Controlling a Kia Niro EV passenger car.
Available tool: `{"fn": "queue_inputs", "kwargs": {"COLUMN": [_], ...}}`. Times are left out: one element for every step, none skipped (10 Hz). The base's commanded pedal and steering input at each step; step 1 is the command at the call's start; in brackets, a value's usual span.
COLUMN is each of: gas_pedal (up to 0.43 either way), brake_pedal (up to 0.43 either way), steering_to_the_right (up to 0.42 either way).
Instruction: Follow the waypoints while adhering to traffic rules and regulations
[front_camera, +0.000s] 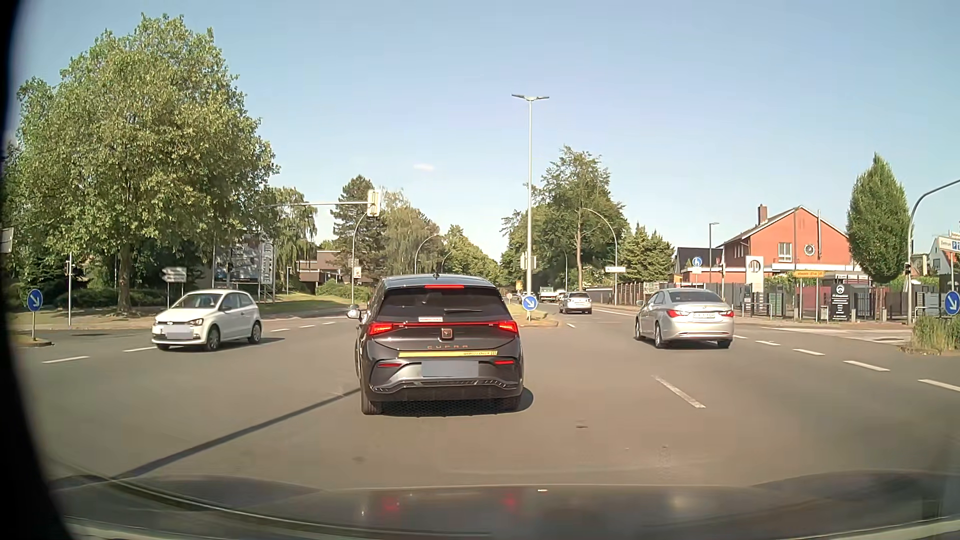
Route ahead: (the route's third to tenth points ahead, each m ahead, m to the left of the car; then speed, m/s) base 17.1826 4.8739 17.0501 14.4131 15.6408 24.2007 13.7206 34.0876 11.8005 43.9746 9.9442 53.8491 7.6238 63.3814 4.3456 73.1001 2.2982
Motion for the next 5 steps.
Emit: {"fn": "queue_inputs", "kwargs": {"gas_pedal": [0.000,0.000,0.000,0.000,0.000], "brake_pedal": [0.256,0.250,0.250,0.250,0.244], "steering_to_the_right": [-0.089,-0.091,-0.097,-0.099,-0.098]}}
